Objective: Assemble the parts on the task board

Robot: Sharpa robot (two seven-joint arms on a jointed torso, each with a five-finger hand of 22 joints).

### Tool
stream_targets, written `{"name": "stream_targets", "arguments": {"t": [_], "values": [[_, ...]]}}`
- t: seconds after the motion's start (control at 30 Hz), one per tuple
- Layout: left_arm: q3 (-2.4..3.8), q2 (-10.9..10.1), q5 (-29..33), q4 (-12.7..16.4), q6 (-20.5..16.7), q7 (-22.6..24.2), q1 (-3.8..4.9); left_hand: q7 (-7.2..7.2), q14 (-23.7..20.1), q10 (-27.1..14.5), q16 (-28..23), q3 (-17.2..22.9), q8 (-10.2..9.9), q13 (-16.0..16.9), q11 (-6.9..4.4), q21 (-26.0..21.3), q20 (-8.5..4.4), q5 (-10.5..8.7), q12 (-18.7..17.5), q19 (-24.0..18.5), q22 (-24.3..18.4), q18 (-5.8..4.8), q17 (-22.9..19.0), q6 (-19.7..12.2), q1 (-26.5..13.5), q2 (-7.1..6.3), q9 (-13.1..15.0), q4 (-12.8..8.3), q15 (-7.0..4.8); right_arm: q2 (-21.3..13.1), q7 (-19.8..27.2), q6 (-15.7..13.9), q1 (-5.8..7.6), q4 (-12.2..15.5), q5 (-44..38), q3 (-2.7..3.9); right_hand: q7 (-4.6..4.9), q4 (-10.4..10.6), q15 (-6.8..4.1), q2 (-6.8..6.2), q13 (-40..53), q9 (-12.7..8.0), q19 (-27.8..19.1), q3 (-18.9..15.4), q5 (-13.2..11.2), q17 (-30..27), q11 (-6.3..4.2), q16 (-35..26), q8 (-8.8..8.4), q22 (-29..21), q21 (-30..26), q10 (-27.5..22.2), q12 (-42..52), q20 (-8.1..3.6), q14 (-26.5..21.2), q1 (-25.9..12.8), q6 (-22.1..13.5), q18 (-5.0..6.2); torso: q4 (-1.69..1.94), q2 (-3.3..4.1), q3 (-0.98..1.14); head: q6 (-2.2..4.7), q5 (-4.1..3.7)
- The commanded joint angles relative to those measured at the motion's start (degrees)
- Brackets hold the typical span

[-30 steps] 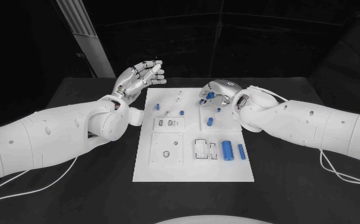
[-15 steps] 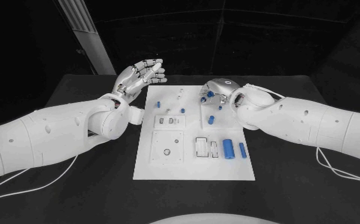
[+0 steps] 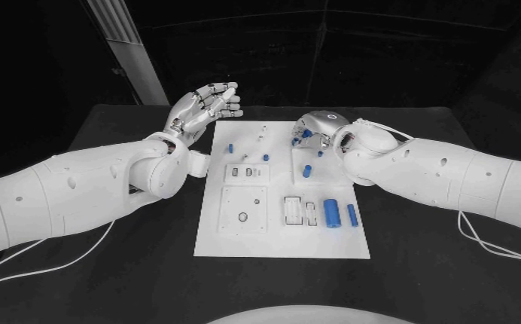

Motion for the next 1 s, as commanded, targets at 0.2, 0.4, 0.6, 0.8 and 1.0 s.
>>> {"name": "stream_targets", "arguments": {"t": [0.2, 0.4, 0.6, 0.8, 1.0], "values": [[0.04, 0.0, -0.4, 0.0, 0.6, 12.1, 0.12, 8.46, -0.5, -0.6, -0.3, 0.0, -0.4, 0.0, 0.02, -0.2, -0.02, 0.02, -0.3, -0.5, -0.1, 0.17, -0.1, -0.4, 0.0, 0.60, -0.1, 0.1, 0.16, 0.4, -2.1, 1.3, 0.13, -0.6, -0.7, 0.06, -0.25, 0.5, -0.46, 0.76, 0.1, 0.1, 5.9, 0.6, -0.3, 4.6, -0.15, 0.2, -0.55, 15.1, 0.2, 0.8, -0.5, -0.43, 4.1, 0.8, 0.8, -0.42, -0.05, 0.00, -0.01, -0.29, 0.02], [0.04, 0.1, -0.4, -0.2, 0.5, 11.9, 0.12, 8.47, -0.7, -0.7, -0.4, 0.1, -0.4, 0.0, 0.03, -0.2, -0.02, 0.04, -0.4, -0.7, -0.1, 0.12, -0.1, -0.4, 0.2, 0.80, -0.2, 0.1, 0.21, 0.8, -2.2, 2.6, 0.13, -0.9, -0.7, 0.06, -0.52, 1.3, -0.70, 1.15, 0.1, 0.1, 5.9, 0.6, -0.3, 4.4, -0.44, 0.2, -0.97, 15.1, 0.2, 2.5, -0.7, -0.51, 4.1, 1.0, 1.6, -0.42, 0.04, 0.01, -0.07, -0.23, 0.09], [0.04, 0.0, -0.4, -0.3, 0.3, 11.9, 0.12, 8.47, -0.8, -0.7, -0.5, 0.1, -0.5, 0.0, 0.05, -0.3, -0.02, 0.04, -0.4, -0.8, -0.1, 0.09, -0.1, -0.4, 0.3, 0.95, -0.2, 0.1, 0.23, 1.4, -2.1, 3.7, 0.12, -1.3, -0.7, 0.06, -0.61, 2.1, -0.84, 1.10, 0.0, 0.1, 5.9, 0.3, -0.3, 4.3, -0.57, 0.1, -1.49, 15.1, 0.2, 4.0, -1.2, -0.66, 4.1, 1.1, 2.1, -0.42, -0.03, 0.03, -0.02, -0.65, -0.14], [0.04, 0.0, -0.4, -0.4, 0.0, 12.1, 0.12, 8.47, -0.8, -0.7, -0.5, 0.1, -0.3, 0.0, 0.05, -0.3, -0.02, 0.05, -0.4, -0.8, -0.2, 0.08, -0.1, -0.4, 0.4, 1.00, -0.2, 0.1, 0.24, 2.2, -2.1, 4.3, 0.12, -2.1, -0.7, 0.06, -0.60, 2.4, -0.89, 0.98, 0.0, 0.1, 5.9, 0.1, -0.3, 4.2, -0.62, 0.1, -1.78, 15.1, 0.2, 4.6, -1.6, -0.73, 4.1, 1.3, 2.4, -0.42, -0.12, -0.01, 0.01, -0.81, -0.24], [0.04, 0.1, -0.4, -0.5, 0.0, 12.0, 0.12, 8.47, -0.8, -0.7, -0.5, 0.1, -0.3, 0.0, 0.05, -0.3, -0.02, 0.05, -0.4, -0.8, -0.2, 0.08, -0.1, -0.3, 0.4, 1.02, -0.2, 0.1, 0.24, 2.7, -2.1, 4.8, 0.11, -2.4, -0.7, 0.06, -0.72, 2.9, -1.01, 1.27, 0.0, 0.2, 5.9, 0.2, -0.3, 4.2, -0.80, 0.1, -1.97, 15.1, 0.2, 5.7, -2.0, -0.82, 4.1, 1.8, 3.0, -0.42, -0.10, 0.02, -0.01, -1.02, -0.30]]}}
